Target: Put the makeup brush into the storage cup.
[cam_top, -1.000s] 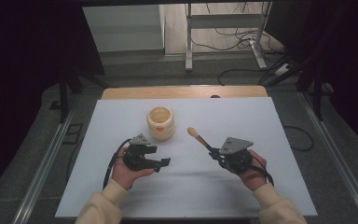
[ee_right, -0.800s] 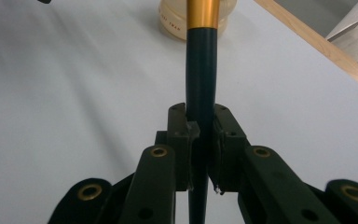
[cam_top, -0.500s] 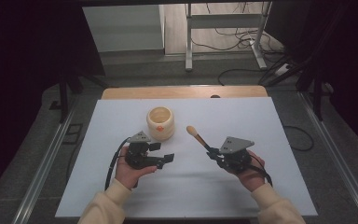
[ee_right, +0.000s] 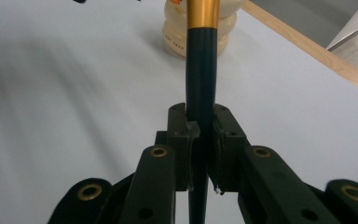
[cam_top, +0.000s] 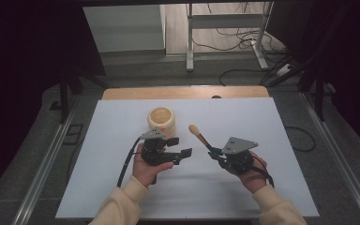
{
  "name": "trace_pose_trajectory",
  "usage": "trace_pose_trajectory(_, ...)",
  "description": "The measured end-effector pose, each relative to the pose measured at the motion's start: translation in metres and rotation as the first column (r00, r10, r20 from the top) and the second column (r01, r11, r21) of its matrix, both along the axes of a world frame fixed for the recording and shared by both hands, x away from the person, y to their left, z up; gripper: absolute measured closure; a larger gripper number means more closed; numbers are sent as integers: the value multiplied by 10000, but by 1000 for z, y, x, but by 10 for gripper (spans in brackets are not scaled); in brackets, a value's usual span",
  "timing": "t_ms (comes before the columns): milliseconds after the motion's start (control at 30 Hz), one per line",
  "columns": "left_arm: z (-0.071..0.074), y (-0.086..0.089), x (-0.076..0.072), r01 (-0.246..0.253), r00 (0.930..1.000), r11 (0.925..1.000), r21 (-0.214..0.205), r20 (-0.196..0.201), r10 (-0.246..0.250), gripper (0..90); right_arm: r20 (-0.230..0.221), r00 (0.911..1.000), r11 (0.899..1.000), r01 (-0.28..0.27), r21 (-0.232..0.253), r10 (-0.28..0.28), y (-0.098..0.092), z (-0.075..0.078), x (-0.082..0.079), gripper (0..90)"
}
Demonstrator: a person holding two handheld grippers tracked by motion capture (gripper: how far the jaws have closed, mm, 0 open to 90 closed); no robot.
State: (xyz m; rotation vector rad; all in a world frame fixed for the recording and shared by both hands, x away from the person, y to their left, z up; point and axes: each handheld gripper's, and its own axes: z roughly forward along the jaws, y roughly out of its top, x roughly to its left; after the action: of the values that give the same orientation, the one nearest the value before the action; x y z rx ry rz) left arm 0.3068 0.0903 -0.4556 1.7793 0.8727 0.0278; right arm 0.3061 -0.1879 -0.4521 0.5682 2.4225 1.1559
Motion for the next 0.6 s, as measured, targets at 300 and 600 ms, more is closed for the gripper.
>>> trace_pose_trajectory(300, -1, -20, 7, 255, 9996, 9964, -809, 116, -247, 240, 127, 9999, 9999, 96, 129, -97, 0, 0, 0, 805)
trace_pose_trajectory(600, -7, -27, 16, 204, 9997, 9919, -1258, -84, -216, 270, 191, 9998, 9998, 99, 193, -103, 1, -1, 0, 805)
